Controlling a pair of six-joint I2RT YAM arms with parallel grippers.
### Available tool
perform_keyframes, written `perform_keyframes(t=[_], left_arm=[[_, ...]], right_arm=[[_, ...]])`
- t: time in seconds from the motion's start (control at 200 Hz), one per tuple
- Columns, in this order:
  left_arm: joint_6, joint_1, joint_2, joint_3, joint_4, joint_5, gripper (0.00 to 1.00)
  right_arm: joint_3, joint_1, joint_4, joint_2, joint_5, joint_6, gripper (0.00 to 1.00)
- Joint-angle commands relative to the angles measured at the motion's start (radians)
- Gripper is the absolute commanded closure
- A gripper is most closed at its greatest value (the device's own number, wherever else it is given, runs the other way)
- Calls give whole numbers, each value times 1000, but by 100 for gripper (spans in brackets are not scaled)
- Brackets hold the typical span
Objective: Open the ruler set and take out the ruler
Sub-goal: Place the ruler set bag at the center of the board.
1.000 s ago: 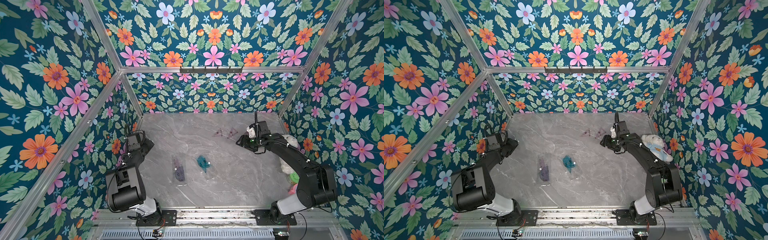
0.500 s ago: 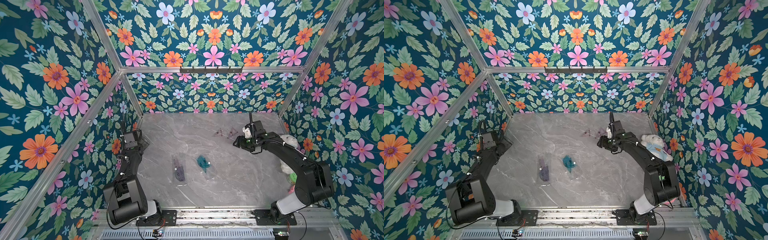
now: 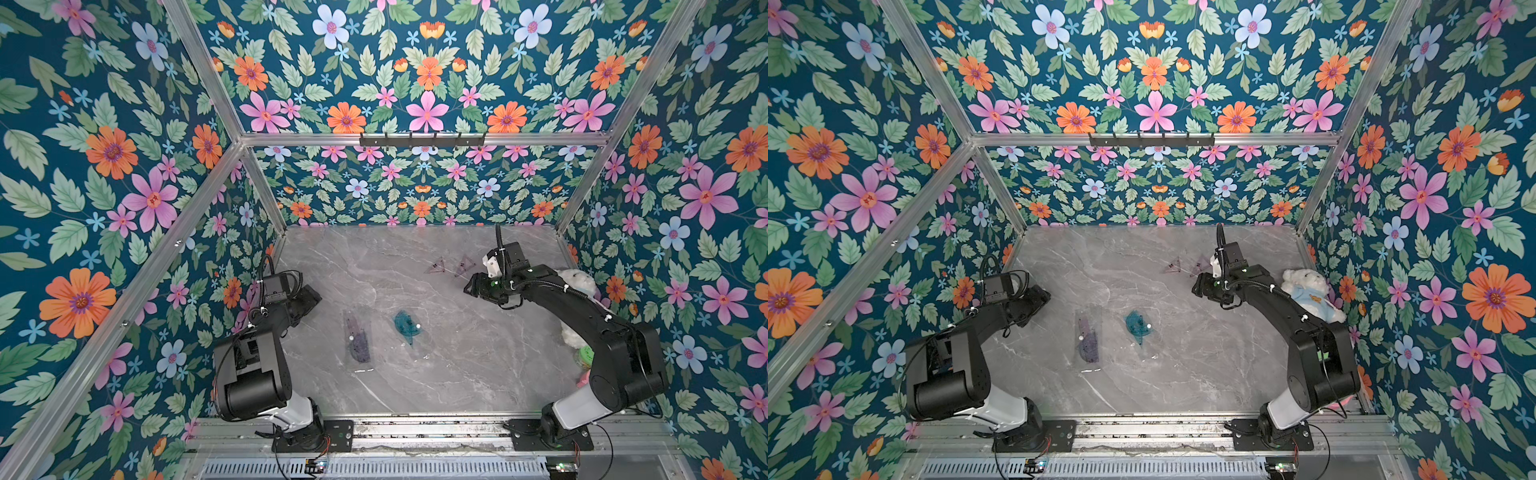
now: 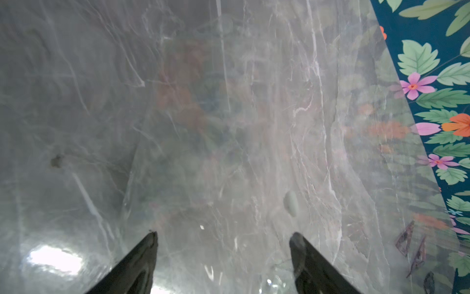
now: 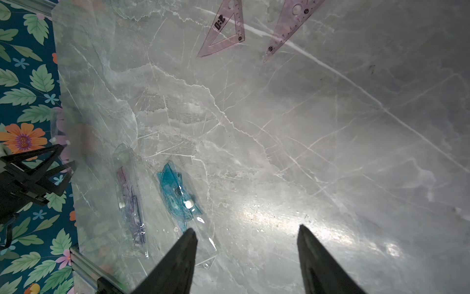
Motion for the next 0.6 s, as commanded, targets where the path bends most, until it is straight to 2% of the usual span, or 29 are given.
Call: perform_keyframes(t=[0.0,0.06,0.09,0.375,0.49,0.595], left_arm=[[-3,-3,-21,-16,57,47,9],[-2,-4,-30,-20,83,75,6],[-4,-5,-32,-21,95,94,1],[-40,-5,-9,-22,126,147,1],[-104,-5,-15,-50,189,215,1],[-167,-5,-37,-70,216,238,1]], right_arm=[[0,4,-2,-11,3,-2,35],[-1,4,-2,-13,3,-4,35],[-1,5,-2,-13,3,-5,35],[9,41,2,-8,-12,-14,35],[43,122,34,16,-47,-37,35],[79,268,135,64,-56,-66,35]])
